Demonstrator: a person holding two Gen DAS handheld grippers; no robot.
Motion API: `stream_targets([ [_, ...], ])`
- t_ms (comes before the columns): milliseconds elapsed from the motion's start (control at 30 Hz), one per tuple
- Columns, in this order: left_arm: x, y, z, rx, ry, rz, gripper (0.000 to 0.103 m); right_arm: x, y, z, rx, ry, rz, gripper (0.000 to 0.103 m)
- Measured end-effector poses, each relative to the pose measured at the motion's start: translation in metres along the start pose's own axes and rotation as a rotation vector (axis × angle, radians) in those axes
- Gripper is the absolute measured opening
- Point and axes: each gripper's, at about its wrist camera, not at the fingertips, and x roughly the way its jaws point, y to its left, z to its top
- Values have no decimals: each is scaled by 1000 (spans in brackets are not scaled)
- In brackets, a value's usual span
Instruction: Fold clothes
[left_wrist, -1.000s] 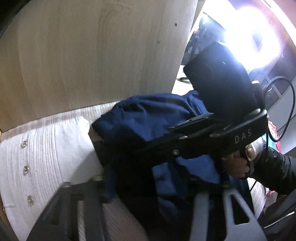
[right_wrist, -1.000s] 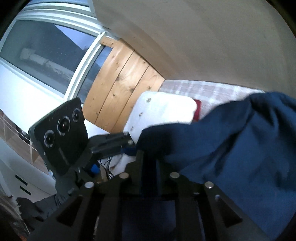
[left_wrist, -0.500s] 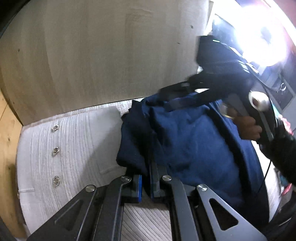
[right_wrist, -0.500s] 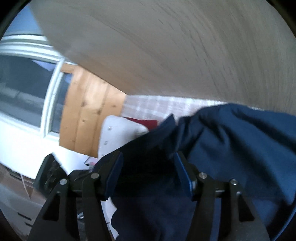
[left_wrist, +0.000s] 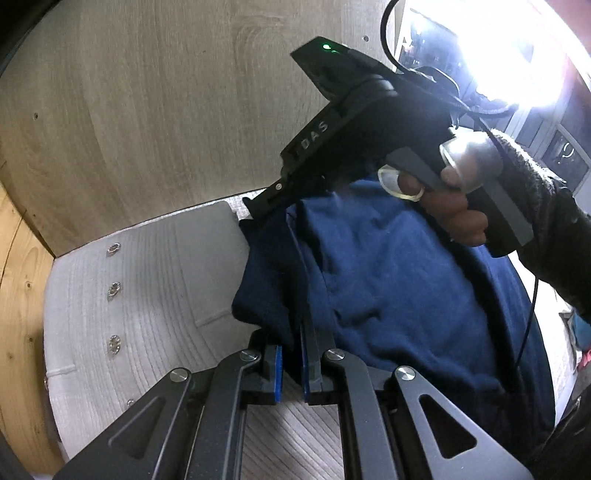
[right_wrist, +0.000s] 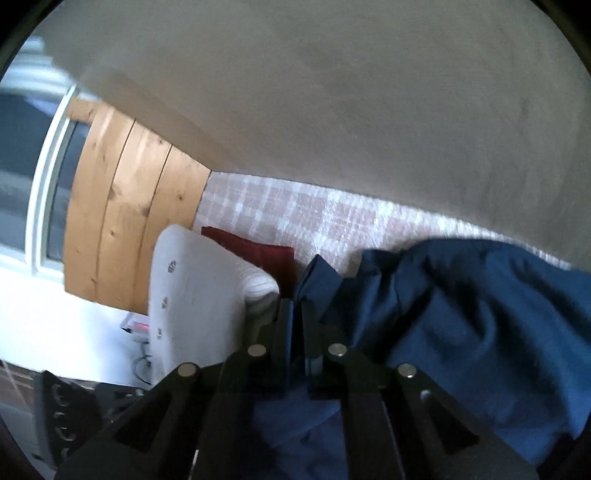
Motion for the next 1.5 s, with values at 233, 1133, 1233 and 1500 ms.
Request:
stream_targets([
  [233,-8,-13,5,16,-49,40,7,-38,36,0,-146,-125,-31,3],
  [1133,-94,-82,-169,-98,151,29,41,-172,-9,-174,-108,-248,-188,17],
  [1233,-127,-69,-222,-249,169,64,42,-179,6,-220,-95,-234,-117,42],
  [1500,-172,-65,-345,-516,201,85,42,-138,26,-284,-122,-75,-136,42],
])
